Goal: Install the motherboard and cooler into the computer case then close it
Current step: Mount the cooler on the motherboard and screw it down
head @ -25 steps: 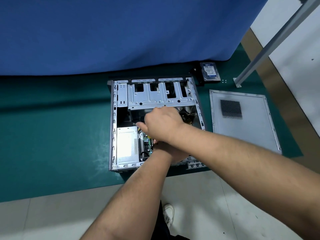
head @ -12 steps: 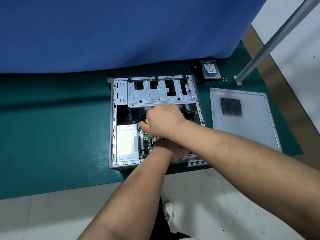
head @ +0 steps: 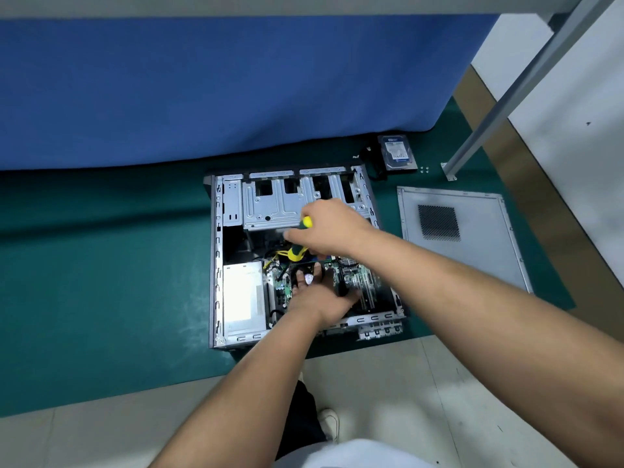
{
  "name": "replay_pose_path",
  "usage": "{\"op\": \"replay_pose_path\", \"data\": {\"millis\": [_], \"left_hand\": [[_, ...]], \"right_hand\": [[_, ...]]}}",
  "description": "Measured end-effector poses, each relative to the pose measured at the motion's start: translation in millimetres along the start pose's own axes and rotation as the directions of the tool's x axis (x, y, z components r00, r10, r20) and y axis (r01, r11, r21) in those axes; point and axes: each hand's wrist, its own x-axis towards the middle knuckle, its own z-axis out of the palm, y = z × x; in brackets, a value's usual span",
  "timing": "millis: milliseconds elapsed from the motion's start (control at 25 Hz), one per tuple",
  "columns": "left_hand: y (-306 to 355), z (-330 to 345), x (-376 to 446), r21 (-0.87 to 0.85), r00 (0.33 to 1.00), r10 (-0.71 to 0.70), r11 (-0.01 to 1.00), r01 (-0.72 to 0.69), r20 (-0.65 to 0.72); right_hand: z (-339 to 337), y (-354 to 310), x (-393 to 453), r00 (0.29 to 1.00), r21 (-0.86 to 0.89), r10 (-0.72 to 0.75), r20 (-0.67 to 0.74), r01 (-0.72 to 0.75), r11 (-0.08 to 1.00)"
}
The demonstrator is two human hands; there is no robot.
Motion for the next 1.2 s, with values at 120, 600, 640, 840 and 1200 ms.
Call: {"op": "replay_pose_path", "data": {"millis": [120,600,640,840,1200], "left_hand": [[-1.8,-14.3,-1.6,-0.273,0.991,0.02,0.96,-0.056,-0.134],[57.6,-90.9,20.5,-0.565,0.961,0.15,0.783,-0.259,-0.233],[59.1,-97.3,23.9,-0.535,0.96,0.185,0.8,-0.271,-0.209],[1.6,-129.8,32.0,-0.208,0.869,0.23,0.915,-0.346,-0.438],[-131.9,-129.6,17.3,0.437,0.862,0.262,0.898,-0.053,-0.434]], "right_hand": [[-9.3,39.0,-18.9,0.997,0.366,0.079,-0.006,-0.071,0.928],[48.4,92.2,-55.1,0.987,0.673,0.152,0.051,-0.146,0.725],[43.6,97.9,-50.8,0.987,0.708,0.154,0.044,-0.14,0.693],[11.4,177.4,-26.2,0.862,0.627,0.494,-0.114,-0.324,0.709],[99.5,238.2,-3.1,0.657,0.227,0.735,0.168,-0.751,0.62]]}}
